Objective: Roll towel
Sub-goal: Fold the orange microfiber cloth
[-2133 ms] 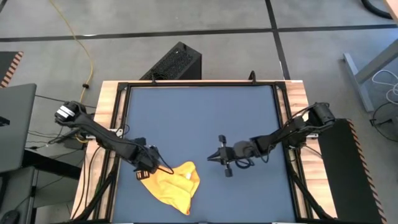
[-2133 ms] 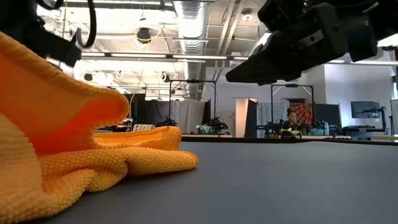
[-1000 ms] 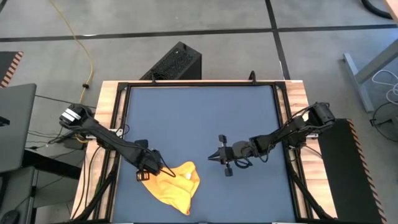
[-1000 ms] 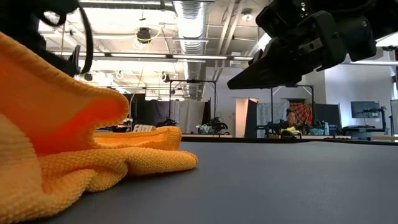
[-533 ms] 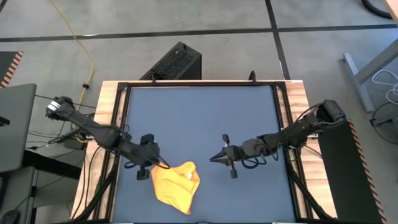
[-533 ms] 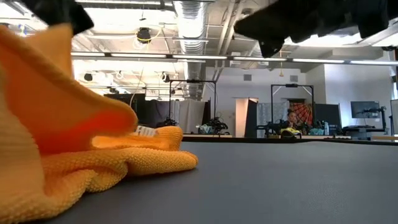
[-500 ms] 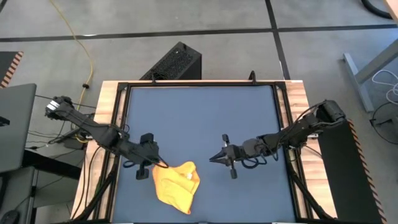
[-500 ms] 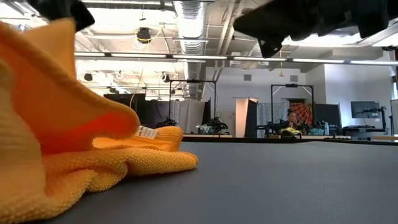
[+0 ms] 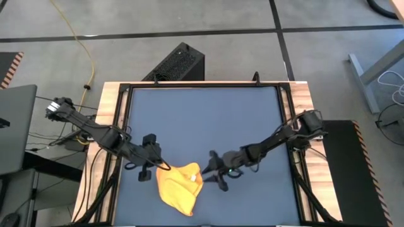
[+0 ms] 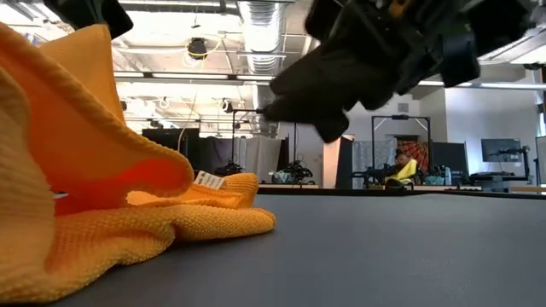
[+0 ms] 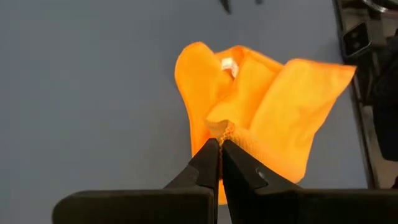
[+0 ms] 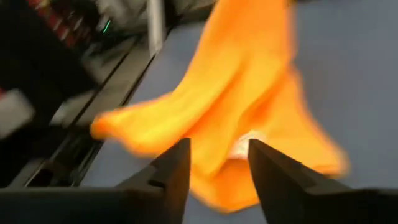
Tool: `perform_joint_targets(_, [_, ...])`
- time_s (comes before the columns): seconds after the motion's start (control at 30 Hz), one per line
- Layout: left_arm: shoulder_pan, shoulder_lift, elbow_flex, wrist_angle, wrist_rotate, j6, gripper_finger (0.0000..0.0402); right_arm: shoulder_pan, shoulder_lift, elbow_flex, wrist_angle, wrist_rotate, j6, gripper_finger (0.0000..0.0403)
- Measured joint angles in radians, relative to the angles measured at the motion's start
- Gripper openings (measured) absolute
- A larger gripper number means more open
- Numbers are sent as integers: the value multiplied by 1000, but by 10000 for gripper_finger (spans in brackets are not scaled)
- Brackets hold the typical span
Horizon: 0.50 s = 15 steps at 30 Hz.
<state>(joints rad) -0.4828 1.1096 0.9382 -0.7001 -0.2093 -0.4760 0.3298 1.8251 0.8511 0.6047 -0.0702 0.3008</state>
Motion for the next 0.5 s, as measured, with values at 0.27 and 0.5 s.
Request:
perform_joint_targets(0.27, [0,28,-1,5,21,12,0,12,139,182,-210,-63,57,234])
perform_joint_targets(0.5, [0,35,-2,9,55,12,0,2,193,246,-259,-59,200,222])
